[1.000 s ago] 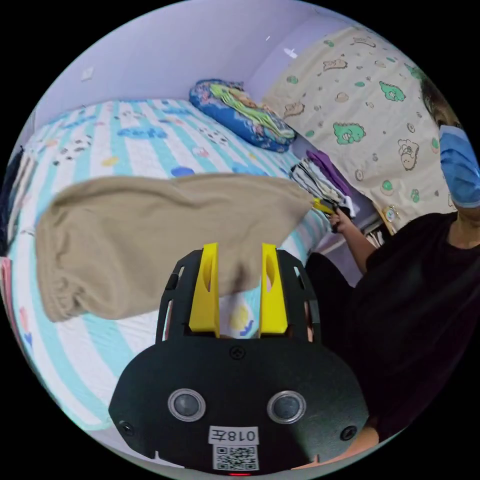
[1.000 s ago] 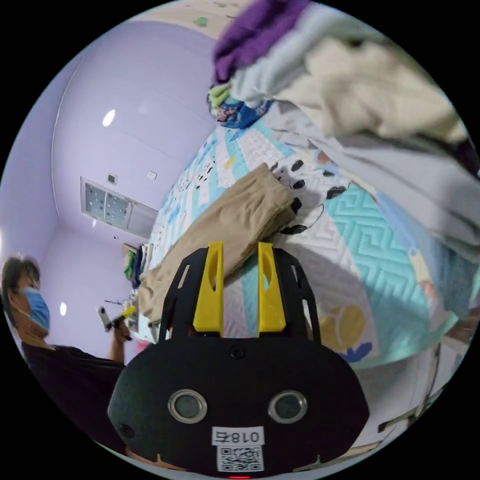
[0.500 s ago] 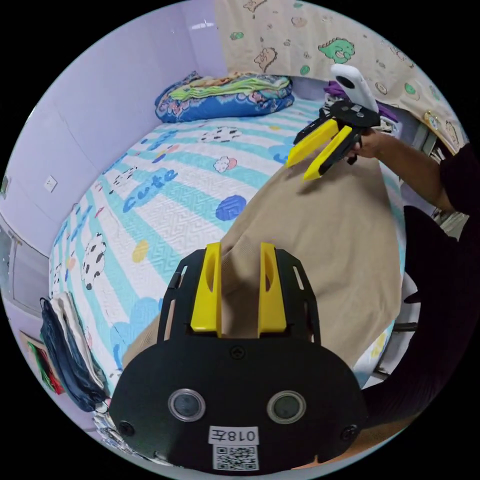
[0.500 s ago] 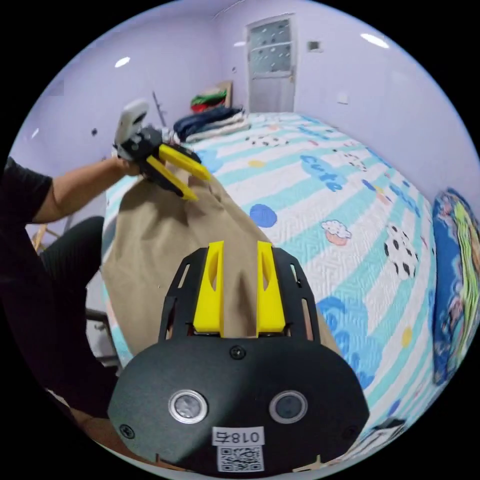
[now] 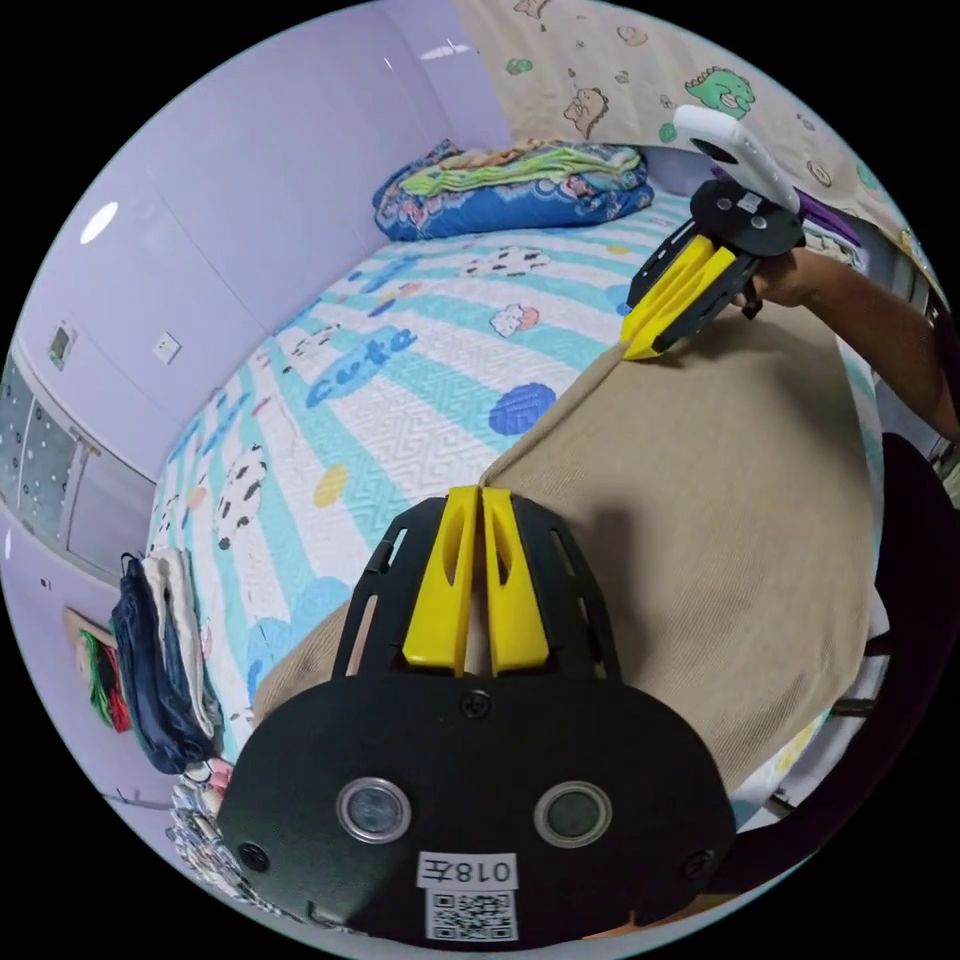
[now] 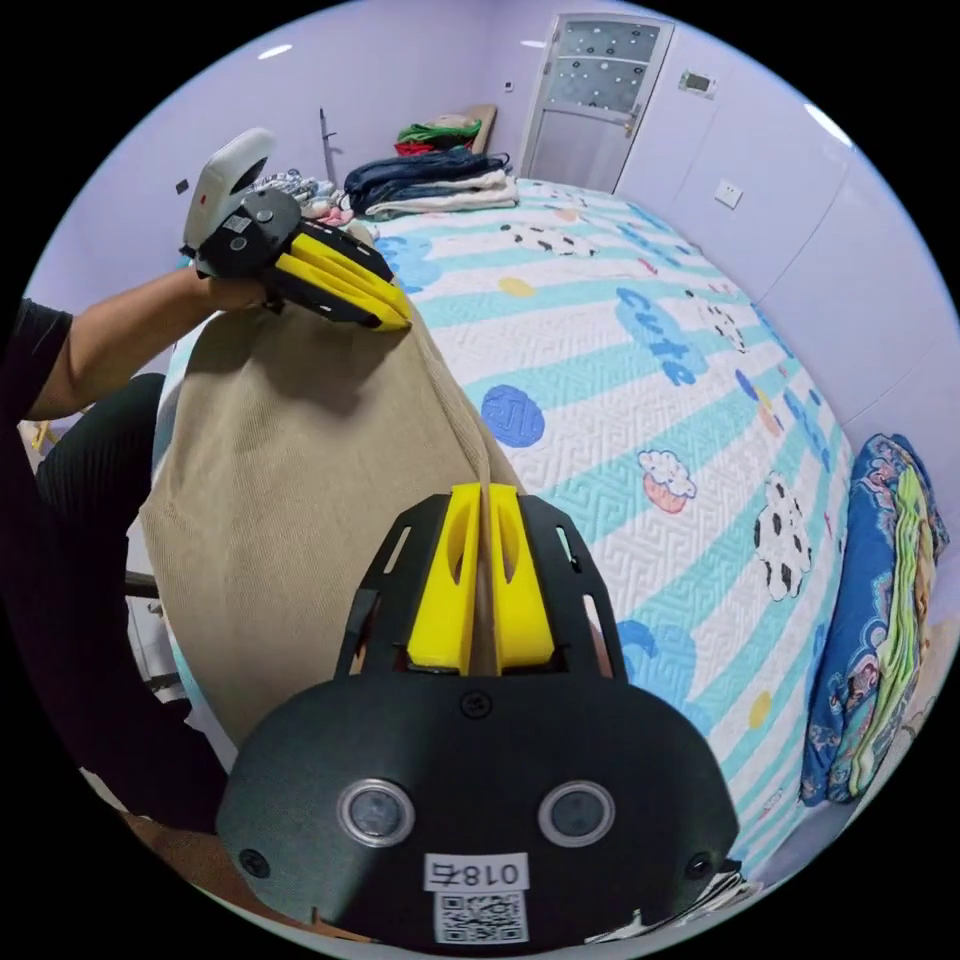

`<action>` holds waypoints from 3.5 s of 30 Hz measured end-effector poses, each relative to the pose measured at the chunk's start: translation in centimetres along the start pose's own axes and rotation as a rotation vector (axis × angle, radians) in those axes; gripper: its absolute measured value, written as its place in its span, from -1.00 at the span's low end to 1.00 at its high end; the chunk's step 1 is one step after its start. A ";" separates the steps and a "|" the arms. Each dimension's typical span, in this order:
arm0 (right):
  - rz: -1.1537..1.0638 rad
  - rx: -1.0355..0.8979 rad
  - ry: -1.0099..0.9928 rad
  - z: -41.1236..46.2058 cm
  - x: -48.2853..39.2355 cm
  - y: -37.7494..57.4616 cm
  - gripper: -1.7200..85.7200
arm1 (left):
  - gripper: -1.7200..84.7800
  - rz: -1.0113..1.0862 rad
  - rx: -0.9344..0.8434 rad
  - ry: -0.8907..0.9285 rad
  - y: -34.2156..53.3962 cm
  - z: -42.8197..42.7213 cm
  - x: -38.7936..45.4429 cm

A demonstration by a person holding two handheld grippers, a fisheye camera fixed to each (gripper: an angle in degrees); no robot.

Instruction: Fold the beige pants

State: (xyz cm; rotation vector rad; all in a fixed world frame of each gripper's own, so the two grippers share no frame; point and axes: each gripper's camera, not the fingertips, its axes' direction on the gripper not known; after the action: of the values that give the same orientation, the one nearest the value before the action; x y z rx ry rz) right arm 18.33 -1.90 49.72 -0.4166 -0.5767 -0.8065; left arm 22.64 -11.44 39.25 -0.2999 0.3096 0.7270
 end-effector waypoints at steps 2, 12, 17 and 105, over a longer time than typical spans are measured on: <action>0.036 -0.029 -0.001 1.2 0.8 0.4 -0.89 | -0.92 -0.044 -0.058 0.004 -0.1 2.3 -0.2; 0.536 0.354 -0.100 -10.2 5.2 18.5 -0.70 | -0.77 -0.334 0.176 0.142 5.3 -1.8 -2.2; 1.027 0.512 0.016 -18.2 2.4 38.1 -0.67 | -0.76 -0.268 0.227 0.326 6.0 -3.6 7.0; 0.683 0.414 -0.106 -12.8 -16.8 14.5 -0.79 | -0.79 -1.294 0.452 0.083 24.8 -6.4 15.2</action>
State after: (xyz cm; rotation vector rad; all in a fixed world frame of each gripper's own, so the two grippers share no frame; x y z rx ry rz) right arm 24.26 9.37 27.43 -0.2453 -0.6284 -0.0047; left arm 15.24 12.90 23.76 -0.0521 0.2813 -0.6303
